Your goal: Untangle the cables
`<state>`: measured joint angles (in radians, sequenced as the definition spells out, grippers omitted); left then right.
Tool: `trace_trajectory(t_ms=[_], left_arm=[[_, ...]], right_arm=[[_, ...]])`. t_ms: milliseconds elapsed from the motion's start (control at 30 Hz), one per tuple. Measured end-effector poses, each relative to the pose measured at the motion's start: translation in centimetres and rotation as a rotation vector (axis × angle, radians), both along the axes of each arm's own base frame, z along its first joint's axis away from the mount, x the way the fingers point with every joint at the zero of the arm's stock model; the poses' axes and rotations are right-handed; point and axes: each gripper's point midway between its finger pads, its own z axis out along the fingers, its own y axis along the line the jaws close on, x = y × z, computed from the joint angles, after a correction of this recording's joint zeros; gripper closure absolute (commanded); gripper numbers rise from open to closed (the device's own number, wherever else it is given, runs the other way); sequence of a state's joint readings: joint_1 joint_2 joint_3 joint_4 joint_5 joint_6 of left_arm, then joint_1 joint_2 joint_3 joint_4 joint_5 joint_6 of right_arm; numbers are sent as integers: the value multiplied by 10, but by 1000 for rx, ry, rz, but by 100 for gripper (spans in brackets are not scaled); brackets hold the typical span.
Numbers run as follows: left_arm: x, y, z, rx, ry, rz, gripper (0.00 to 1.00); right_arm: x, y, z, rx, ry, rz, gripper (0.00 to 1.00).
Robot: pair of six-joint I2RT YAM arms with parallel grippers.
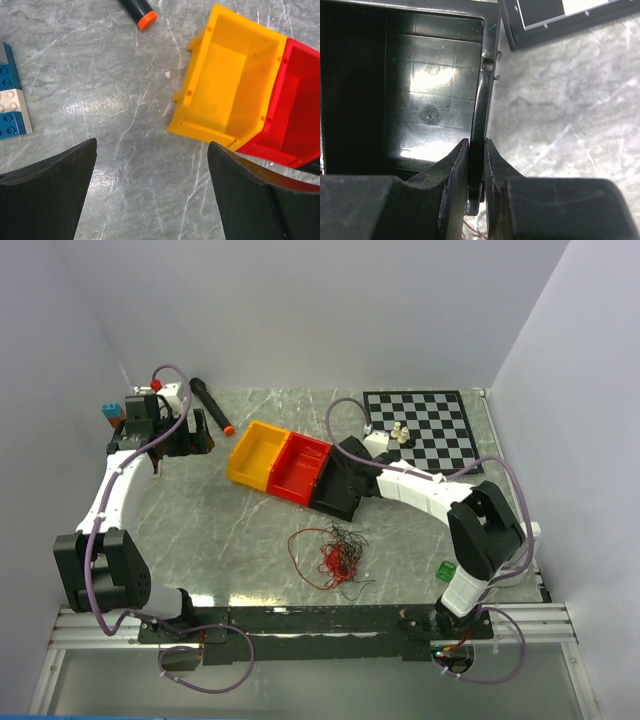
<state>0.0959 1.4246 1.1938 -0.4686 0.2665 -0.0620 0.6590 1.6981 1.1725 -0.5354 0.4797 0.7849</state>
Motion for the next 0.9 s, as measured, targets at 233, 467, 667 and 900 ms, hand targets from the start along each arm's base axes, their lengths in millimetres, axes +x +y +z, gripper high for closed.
trace_trajectory(t_ms=[233, 467, 667, 900], left_arm=[[-9, -5, -3, 14, 3, -28, 3], [-21, -22, 0, 54, -18, -113, 3], [-26, -26, -10, 77, -2, -150, 3], [-34, -31, -23, 95, 28, -185, 3]], right_arm=[[-12, -3, 0, -33, -9, 44, 75], [-30, -17, -2, -79, 13, 106, 74], [-39, -22, -3, -100, 23, 166, 71], [-44, -19, -6, -156, 62, 338, 57]])
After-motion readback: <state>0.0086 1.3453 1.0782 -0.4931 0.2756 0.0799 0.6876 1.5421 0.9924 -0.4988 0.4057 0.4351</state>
